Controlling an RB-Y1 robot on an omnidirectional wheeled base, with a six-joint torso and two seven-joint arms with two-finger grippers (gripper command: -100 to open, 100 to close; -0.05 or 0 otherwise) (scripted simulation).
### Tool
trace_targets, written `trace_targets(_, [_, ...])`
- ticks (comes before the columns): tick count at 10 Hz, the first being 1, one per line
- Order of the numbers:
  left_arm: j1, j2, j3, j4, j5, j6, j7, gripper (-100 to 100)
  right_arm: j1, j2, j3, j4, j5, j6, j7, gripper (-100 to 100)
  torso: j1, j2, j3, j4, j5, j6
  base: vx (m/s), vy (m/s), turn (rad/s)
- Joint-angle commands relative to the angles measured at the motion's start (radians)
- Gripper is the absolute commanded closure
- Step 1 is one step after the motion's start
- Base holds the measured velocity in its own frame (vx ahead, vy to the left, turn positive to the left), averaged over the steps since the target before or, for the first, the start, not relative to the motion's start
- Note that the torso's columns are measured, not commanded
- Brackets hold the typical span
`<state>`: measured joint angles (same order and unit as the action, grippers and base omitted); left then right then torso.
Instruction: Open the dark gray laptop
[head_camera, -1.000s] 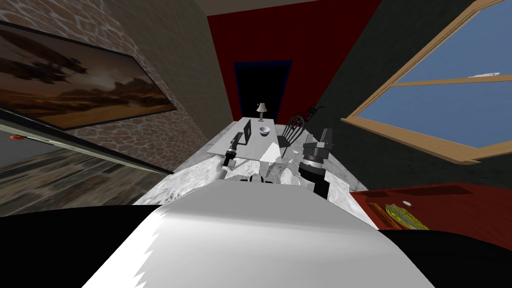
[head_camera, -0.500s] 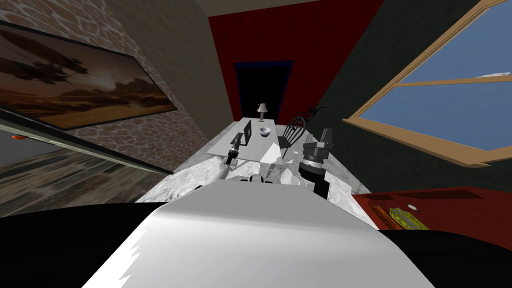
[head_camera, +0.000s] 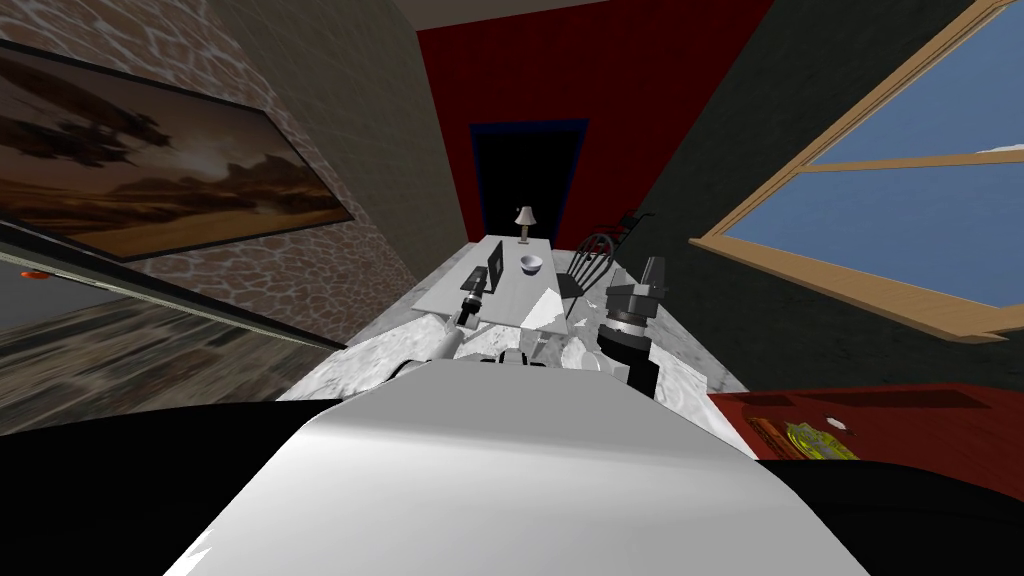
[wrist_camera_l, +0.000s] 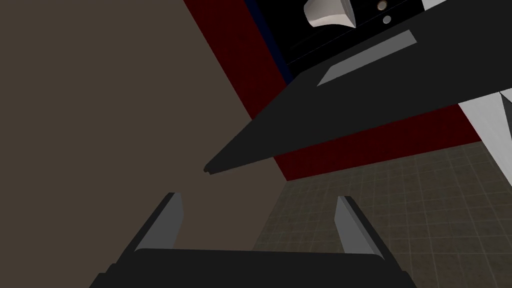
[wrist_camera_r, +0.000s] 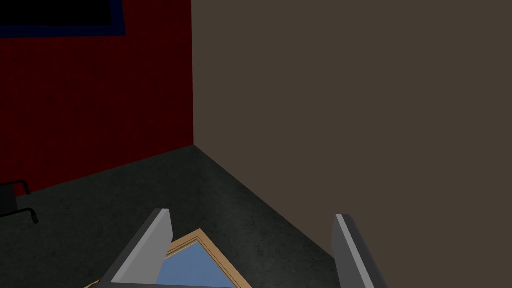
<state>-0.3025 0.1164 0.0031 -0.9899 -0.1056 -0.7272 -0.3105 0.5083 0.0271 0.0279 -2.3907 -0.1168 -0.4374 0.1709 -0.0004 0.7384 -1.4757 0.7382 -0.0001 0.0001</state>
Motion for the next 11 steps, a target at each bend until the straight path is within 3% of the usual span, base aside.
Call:
trace_targets(1, [-0.043, -0.009, -0.003, 0.067, 0.0, -0.011, -0.021, -100, 0.0, 0.0, 0.0, 0.0, 0.0, 0.0, 0.0, 0, 0.0, 0.0, 0.0, 0.0, 0.0, 0.0, 0.034, 0.001, 0.011])
trace_targets(3, [-0.076, -0.023, -0.005, 0.116, 0.0, -0.019, -0.036, -100, 0.0, 0.0, 0.0, 0.0, 0.0, 0.0, 0.0, 0, 0.001, -0.001, 0.0, 0.0, 0.0, 0.0, 0.038, 0.002, 0.013])
trace_targets(4, [-0.071, -0.017, -0.004, 0.106, 0.0, -0.016, -0.031, -100, 0.0, 0.0, 0.0, 0.0, 0.0, 0.0, 0.0, 0, 0.001, 0.0, 0.0, 0.0, 0.0, 0.0, 0.016, 0.0, 0.001])
trace_targets(6, [-0.11, -0.012, 0.001, 0.101, 0.003, 0.026, -0.025, -100, 0.0, 0.0, 0.0, 0.0, 0.0, 0.0, 0.0, 0, 0.0, 0.0, 0.0, 0.0, 0.0, 0.0, 0.034, -0.015, -0.002])
trace_targets(7, [-0.097, -0.014, -0.001, 0.092, 0.002, 0.019, -0.027, -100, 0.0, 0.0, 0.0, 0.0, 0.0, 0.0, 0.0, 0, -0.001, -0.001, -0.001, 0.0, 0.0, 0.0, 0.019, -0.012, -0.001])
trace_targets(8, [-0.085, -0.016, -0.003, 0.106, 0.001, -0.003, -0.03, 100, 0.0, 0.0, 0.0, 0.0, 0.0, 0.0, 0.0, 0, 0.0, 0.0, 0.0, 0.0, 0.0, 0.0, -0.009, 0.007, -0.009])
trace_targets(10, [-0.079, -0.016, -0.004, 0.089, -0.001, -0.002, -0.032, 100, 0.0, 0.0, 0.0, 0.0, 0.0, 0.0, 0.0, 0, 0.005, 0.0, 0.0, -0.003, 0.003, -0.001, -0.022, 0.009, 0.003])
trace_targets(11, [-0.078, -0.038, 0.006, 0.092, 0.027, -0.004, -0.001, 100, 0.0, 0.0, 0.0, 0.0, 0.0, 0.0, 0.0, 0, 0.003, -0.002, -0.001, -0.002, 0.002, 0.0, 0.008, 0.045, 0.01])
